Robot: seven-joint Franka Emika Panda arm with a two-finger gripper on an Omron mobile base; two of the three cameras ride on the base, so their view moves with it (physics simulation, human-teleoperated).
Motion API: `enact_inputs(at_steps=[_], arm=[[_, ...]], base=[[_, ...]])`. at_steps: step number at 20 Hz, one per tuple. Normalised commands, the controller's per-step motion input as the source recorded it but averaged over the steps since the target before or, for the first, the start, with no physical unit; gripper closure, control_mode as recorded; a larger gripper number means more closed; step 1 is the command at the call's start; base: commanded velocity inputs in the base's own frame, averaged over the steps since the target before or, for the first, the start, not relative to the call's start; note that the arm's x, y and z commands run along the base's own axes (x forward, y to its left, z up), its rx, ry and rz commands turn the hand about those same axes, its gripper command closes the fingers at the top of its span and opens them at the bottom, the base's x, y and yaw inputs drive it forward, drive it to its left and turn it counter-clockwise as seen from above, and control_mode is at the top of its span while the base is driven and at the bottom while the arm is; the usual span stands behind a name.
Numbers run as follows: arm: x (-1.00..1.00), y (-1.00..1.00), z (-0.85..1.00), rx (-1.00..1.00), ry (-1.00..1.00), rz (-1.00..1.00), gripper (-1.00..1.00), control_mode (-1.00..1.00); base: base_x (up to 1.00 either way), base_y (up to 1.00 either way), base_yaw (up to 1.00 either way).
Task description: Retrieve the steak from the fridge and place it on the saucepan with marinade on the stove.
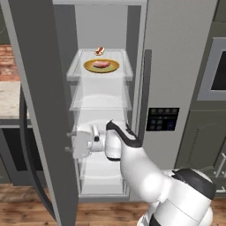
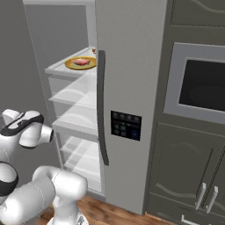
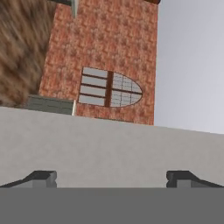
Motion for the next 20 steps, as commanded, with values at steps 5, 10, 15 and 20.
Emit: enact_inputs(at_steps=[5, 10, 15, 20], arm=[[-0.3, -0.26, 1.0, 0.09, -0.17, 0.0, -1.0, -1.0], [-0.38, -0.04, 1.0, 0.02, -0.16, -0.03, -1.0, -1.0], [-0.77, -0.06, 1.0, 0.0, -0.04, -0.16, -1.0, -1.0], [-0.77, -0.49, 0.96, 0.0, 0.09, -0.28, -1.0, -1.0]], base=[[0.0, 0.0, 0.0], [0.0, 0.0, 0.0], [0.0, 0.0, 0.0], [0.0, 0.0, 0.0]])
